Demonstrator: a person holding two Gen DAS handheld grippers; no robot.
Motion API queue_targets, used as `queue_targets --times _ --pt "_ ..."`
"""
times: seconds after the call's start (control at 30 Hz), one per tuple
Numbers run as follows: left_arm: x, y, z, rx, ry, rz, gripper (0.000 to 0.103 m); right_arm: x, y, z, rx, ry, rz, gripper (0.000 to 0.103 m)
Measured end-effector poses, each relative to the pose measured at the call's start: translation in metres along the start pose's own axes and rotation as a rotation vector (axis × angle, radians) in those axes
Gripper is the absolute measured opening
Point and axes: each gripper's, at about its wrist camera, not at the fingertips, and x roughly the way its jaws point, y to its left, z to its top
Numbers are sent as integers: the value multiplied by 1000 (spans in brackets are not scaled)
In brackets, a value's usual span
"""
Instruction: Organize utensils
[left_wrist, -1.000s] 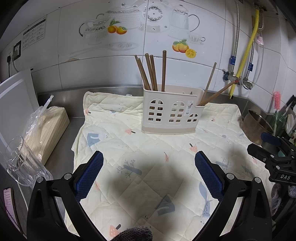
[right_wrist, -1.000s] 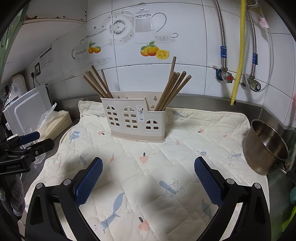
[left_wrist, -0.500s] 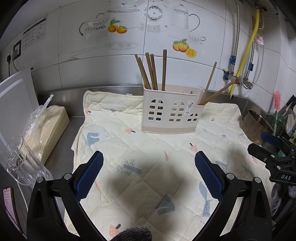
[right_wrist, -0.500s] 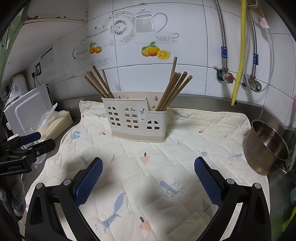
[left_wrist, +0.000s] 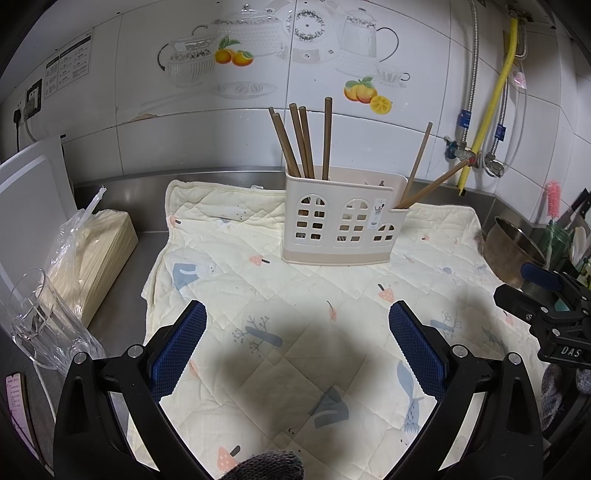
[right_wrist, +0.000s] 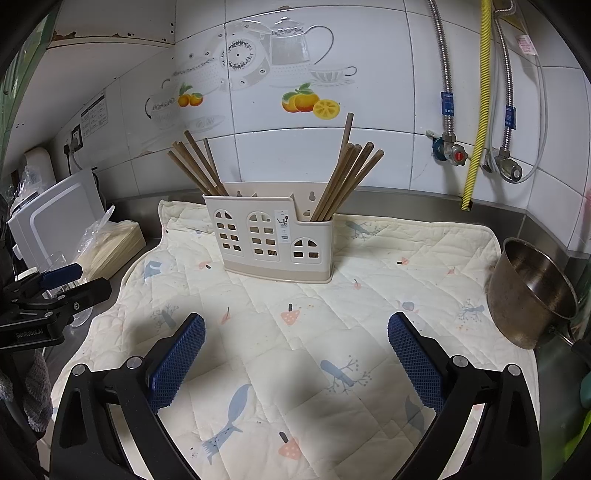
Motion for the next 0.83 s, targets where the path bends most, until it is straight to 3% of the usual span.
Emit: queue_targets --times 0.4,0.83 --pt "-1 -5 -2 31 -19 6 98 1 -3 -2 6 3 3 96" --pt "3 4 -3 -2 4 12 98 2 -6 -3 9 8 3 96"
